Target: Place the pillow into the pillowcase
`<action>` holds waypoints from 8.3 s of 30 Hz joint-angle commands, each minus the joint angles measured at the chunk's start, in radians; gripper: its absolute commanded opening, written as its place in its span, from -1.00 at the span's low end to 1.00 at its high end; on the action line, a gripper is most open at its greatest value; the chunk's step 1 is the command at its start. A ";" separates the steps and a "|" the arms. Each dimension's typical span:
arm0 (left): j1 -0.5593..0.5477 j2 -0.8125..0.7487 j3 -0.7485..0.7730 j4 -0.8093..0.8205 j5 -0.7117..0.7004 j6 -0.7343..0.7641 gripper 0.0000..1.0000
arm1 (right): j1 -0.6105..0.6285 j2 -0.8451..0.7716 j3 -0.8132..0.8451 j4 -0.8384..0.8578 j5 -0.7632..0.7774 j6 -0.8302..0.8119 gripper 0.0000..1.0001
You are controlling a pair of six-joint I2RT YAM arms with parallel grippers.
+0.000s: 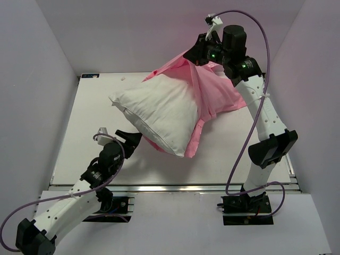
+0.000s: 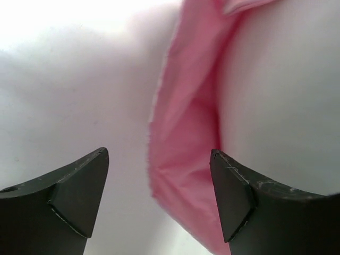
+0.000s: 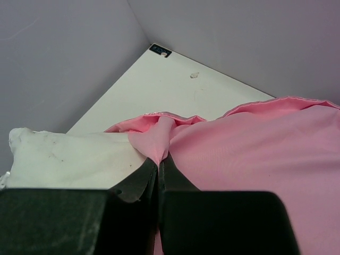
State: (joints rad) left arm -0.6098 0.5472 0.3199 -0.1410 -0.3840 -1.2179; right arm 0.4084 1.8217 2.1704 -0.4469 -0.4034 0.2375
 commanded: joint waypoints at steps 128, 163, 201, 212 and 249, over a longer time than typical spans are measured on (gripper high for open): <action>0.659 1.179 1.756 0.440 1.093 -0.235 -1.00 | -0.147 -0.010 0.207 0.522 0.547 -0.171 -1.00; 0.680 1.372 1.983 0.469 1.103 -0.443 -1.00 | 0.240 -0.318 0.019 0.586 0.022 0.081 -1.00; 0.682 1.335 1.909 0.506 1.152 -0.523 -1.00 | -0.077 0.013 0.220 0.581 0.554 -0.395 -1.00; 0.682 1.402 1.970 0.462 1.154 -0.529 -1.00 | 0.702 -0.524 -0.414 0.596 -0.065 -0.395 -1.00; 0.717 1.318 1.791 0.555 1.179 -0.549 -1.00 | 0.027 -0.231 -0.104 0.821 0.319 -0.491 -1.00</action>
State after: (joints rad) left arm 0.0990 1.9392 2.0830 0.3576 0.8108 -1.7561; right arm 0.4538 1.6596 1.9862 0.1539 -0.1337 -0.2401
